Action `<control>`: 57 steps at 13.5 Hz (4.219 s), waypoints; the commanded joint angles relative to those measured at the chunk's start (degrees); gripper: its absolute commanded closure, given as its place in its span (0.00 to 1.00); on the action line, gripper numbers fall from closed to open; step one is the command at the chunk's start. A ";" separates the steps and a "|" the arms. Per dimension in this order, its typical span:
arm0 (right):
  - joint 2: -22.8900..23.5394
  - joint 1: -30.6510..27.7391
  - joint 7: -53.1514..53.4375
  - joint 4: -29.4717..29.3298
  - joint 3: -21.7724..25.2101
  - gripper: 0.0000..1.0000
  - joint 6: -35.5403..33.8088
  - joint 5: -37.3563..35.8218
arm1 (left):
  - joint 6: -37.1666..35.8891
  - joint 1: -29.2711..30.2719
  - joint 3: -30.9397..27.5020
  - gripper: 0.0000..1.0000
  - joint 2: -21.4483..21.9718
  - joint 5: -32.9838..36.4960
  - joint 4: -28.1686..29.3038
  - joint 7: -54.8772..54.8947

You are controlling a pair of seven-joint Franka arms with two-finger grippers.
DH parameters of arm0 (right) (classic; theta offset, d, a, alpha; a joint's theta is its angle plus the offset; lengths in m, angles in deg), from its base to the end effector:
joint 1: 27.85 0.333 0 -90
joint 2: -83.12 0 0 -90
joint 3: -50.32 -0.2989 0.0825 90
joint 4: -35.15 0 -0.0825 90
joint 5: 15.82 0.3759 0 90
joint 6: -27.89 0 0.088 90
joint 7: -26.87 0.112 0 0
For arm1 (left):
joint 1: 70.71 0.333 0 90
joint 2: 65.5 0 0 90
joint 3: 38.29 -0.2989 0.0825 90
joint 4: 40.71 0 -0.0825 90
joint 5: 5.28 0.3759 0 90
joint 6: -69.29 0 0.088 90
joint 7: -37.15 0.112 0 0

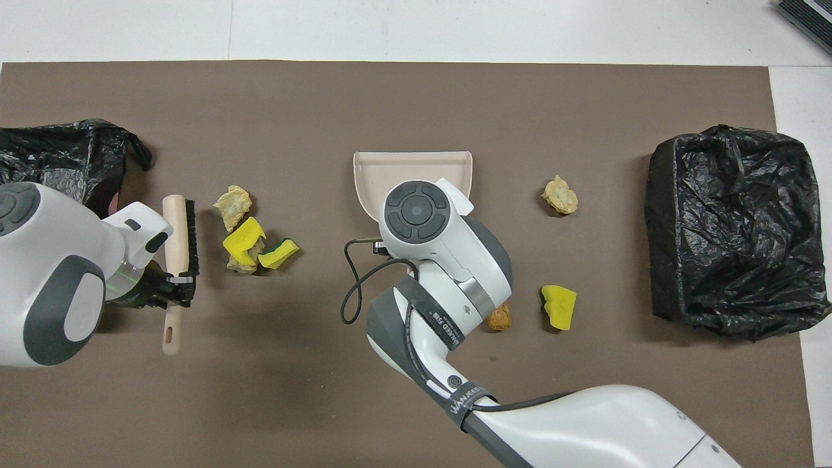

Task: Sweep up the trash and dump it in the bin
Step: 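Lift the brush with the left gripper while the right gripper grasps the dustpan, then angle the dustpan toward the sponges while the left gripper positions the brush, then sweep the sponges and bread into the dustpan with the left gripper's brush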

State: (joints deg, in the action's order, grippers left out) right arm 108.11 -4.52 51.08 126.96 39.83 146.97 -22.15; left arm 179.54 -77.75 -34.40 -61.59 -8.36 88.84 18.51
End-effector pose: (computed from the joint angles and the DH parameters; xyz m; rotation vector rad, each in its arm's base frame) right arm 0.5643 0.3539 0.3688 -3.1201 -0.3139 -0.0818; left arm 0.4614 -0.0932 0.3535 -3.0763 -0.2478 0.4203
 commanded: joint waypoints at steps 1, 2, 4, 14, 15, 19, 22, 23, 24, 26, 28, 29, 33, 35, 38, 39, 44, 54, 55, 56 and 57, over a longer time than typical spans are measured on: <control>-1.96 -0.31 -10.37 1.70 -0.77 1.00 -0.78 -0.44 | 1.46 -4.19 -0.55 1.00 2.95 -2.01 3.60 -2.79; -1.96 -0.65 -15.72 1.62 -0.77 1.00 -2.09 -0.52 | 2.16 -5.86 -0.55 1.00 2.95 -2.97 4.21 -4.72; -2.05 -1.79 -27.15 1.97 -0.68 1.00 -3.33 -0.53 | 1.99 -7.63 -0.64 1.00 2.68 -5.96 3.52 -7.19; -2.40 -3.47 -57.95 6.10 -0.59 1.00 -3.33 -1.66 | 0.23 2.19 -1.17 1.00 3.23 -1.85 -0.44 2.98; -2.40 -3.38 -59.70 6.01 -0.59 1.00 -3.33 -3.50 | 1.71 2.12 -1.08 1.00 1.91 -0.88 -0.27 3.08; -2.40 -3.56 -65.24 5.93 -0.68 1.00 -3.16 -8.95 | 3.04 -1.56 -0.81 1.00 1.54 -1.31 1.31 2.74; -2.58 -3.12 -69.38 6.10 -0.68 1.00 -3.16 -11.25 | 4.53 -6.83 -0.81 1.00 1.10 -3.95 3.07 -6.73; -2.58 -3.03 -69.91 6.10 -0.68 1.00 -3.16 -11.51 | 5.06 -8.41 -0.81 1.00 1.10 -5.17 3.08 -7.46; -2.66 -2.94 -70.18 6.36 -0.68 1.00 -3.16 -11.51 | 6.63 -10.34 -0.81 1.00 1.01 -8.23 2.99 -8.07; -2.75 -2.94 -71.32 6.36 -0.68 1.00 -3.33 -11.51 | 10.67 -15.17 -0.81 1.00 -0.21 -10.97 2.64 -10.70; -2.84 -2.94 -71.41 6.54 -0.68 1.00 -3.42 -11.51 | 16.20 -19.93 -0.81 1.00 -3.37 -12.82 2.02 -11.33; -3.10 -2.59 -71.41 6.89 -0.68 1.00 -3.85 -11.51 | 18.14 -20.64 -0.64 1.00 -3.73 -12.91 1.67 -10.89; -3.37 -2.77 -71.41 7.59 -0.59 1.00 -3.24 -11.60 | 17.64 -26.69 -0.46 1.00 -6.63 -14.76 -4.48 -9.05; -3.37 -3.12 -71.41 7.59 -0.59 1.00 -3.24 -11.60 | 15.98 -26.80 -0.81 1.00 -5.06 -14.85 -4.74 -8.87; -3.28 -3.12 -71.32 7.51 -0.59 1.00 -3.24 -11.60 | 3.98 -22.07 -1.34 1.00 -1.98 -13.72 -8.42 -10.27; -3.28 -3.20 -71.32 7.51 -0.59 1.00 -3.24 -11.60 | -2.25 -20.05 -1.69 1.00 -1.89 -10.75 -9.92 -10.45; -3.28 -3.29 -70.01 7.59 -0.59 1.00 -3.16 -11.51 | -7.34 -7.58 -2.31 1.00 -2.94 4.64 -12.48 -1.89; -4.34 -2.59 -69.65 10.05 -0.68 1.00 -0.61 -11.60 | 7.95 -8.58 -1.52 1.00 -7.25 -1.74 -5.80 4.67; -4.34 -2.85 -70.18 10.32 -0.68 1.00 -0.61 -11.69 | 10.14 -11.22 -1.60 1.00 -7.25 -4.36 -5.63 4.32; -4.42 -2.85 -70.09 10.58 -0.68 1.00 -0.61 -11.69 | 10.69 -13.16 -1.60 1.00 -7.25 -6.56 -5.62 4.23; -4.51 -2.68 -70.01 10.58 -0.68 1.00 -0.61 -11.69 | 10.95 -15.70 -1.60 1.00 -7.16 -8.68 -5.71 4.23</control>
State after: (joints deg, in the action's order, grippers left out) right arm 105.40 -6.69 -18.18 134.99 39.57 145.28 -32.86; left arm 188.83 -89.55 -35.14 -70.53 -14.13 81.70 23.19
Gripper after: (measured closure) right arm 0.687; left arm 0.740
